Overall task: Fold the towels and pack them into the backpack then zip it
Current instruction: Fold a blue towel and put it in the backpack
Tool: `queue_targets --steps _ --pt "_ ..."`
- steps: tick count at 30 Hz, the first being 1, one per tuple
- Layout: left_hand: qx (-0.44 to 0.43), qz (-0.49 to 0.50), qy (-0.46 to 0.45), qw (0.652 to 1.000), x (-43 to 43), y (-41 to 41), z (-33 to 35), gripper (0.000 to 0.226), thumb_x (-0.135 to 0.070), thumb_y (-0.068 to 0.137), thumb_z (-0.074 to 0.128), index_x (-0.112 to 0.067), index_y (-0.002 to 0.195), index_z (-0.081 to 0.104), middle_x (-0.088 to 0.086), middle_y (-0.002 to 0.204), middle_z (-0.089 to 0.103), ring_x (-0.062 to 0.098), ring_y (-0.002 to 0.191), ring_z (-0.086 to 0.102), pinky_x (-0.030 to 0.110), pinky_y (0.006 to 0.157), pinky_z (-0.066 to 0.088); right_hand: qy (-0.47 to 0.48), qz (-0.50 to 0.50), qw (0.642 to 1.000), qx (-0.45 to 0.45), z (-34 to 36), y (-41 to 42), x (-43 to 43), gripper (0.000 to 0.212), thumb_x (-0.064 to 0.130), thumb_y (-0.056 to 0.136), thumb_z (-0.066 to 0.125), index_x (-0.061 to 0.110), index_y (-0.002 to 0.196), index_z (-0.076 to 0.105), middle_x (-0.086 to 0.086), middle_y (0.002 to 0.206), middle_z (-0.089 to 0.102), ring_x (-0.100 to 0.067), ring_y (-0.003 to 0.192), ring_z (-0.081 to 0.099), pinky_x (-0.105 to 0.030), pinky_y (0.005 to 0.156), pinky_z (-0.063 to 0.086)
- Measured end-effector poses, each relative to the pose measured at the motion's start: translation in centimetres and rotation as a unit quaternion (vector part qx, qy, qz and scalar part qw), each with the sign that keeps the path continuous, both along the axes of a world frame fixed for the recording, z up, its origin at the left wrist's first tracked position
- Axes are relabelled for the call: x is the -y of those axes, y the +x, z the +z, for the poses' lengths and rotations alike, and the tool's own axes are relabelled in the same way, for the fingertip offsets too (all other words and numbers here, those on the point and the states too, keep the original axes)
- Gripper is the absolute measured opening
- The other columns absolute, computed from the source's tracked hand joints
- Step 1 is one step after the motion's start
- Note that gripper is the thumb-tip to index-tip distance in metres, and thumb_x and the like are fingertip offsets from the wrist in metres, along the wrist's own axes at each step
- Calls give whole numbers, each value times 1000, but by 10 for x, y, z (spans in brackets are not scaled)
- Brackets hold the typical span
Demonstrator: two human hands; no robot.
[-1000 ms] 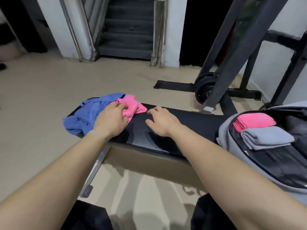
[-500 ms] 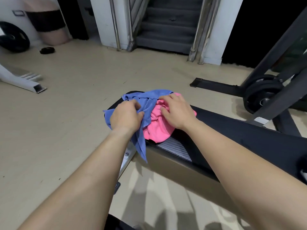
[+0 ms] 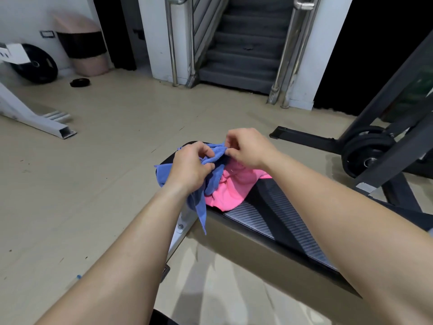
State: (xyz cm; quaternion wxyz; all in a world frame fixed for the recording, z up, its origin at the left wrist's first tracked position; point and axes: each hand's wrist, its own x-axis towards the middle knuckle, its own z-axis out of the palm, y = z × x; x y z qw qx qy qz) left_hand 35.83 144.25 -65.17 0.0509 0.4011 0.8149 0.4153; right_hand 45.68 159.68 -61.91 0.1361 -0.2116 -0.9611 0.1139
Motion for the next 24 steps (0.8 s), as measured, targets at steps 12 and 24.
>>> queue_targets --steps 12,24 --pt "20 -2 127 992 12 20 25 29 3 80 61 -25 85 67 -16 85 68 5 87 65 5 72 42 -129 51 989 -50 11 30 38 27 13 66 73 24 77 52 9 63 54 -12 58 46 -37 60 45" --pt "-104 30 -24 994 23 23 29 15 -24 95 55 -29 97 68 -7 99 66 19 92 58 34 73 46 21 -11 999 42 51 45 35 23 36 89 65 16 79 69 -2 75 65 -26 76 59 -35 61 45"
